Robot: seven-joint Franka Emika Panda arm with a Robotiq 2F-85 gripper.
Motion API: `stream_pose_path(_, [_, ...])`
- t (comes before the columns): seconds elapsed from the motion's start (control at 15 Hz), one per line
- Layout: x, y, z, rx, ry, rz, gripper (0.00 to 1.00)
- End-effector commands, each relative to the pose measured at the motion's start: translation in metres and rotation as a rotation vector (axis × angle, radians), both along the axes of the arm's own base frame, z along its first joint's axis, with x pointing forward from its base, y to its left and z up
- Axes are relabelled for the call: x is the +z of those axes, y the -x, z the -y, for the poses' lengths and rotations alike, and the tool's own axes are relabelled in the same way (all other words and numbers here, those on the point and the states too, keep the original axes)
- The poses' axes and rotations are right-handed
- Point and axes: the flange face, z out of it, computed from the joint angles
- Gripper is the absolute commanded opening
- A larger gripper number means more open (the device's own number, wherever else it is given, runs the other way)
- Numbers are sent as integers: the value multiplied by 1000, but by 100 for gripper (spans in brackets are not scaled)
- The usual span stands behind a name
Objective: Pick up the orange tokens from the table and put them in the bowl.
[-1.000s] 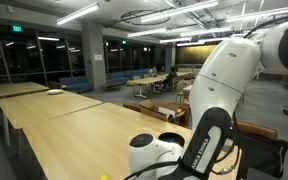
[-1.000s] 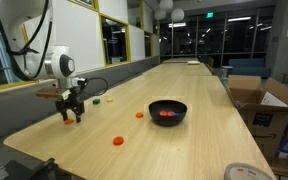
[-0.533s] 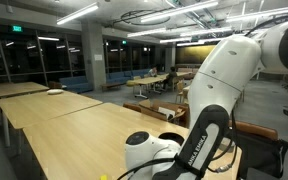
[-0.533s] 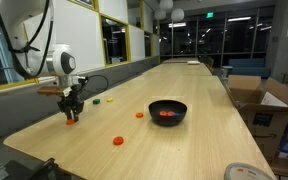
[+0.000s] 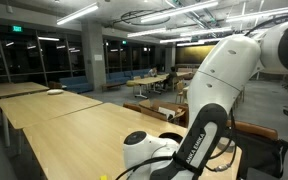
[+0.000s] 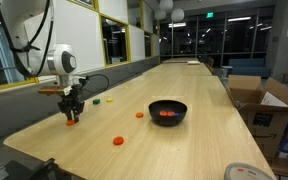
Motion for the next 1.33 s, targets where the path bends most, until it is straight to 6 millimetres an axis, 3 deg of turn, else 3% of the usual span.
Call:
stream_pose_path(0.0, [20, -17, 15, -21, -1, 20, 14])
stream_pose_path(0.2, [45, -39, 45, -75, -11, 61, 14])
stream_pose_path(0.4, [80, -67, 88, -142, -21, 119, 14])
stream_pose_path(0.8, [145, -123, 207, -295, -33, 223, 14])
stream_pose_path(1.0, [160, -141, 272, -381, -33, 258, 14])
stream_pose_path(1.27, [159, -165, 347, -489, -33, 274, 14])
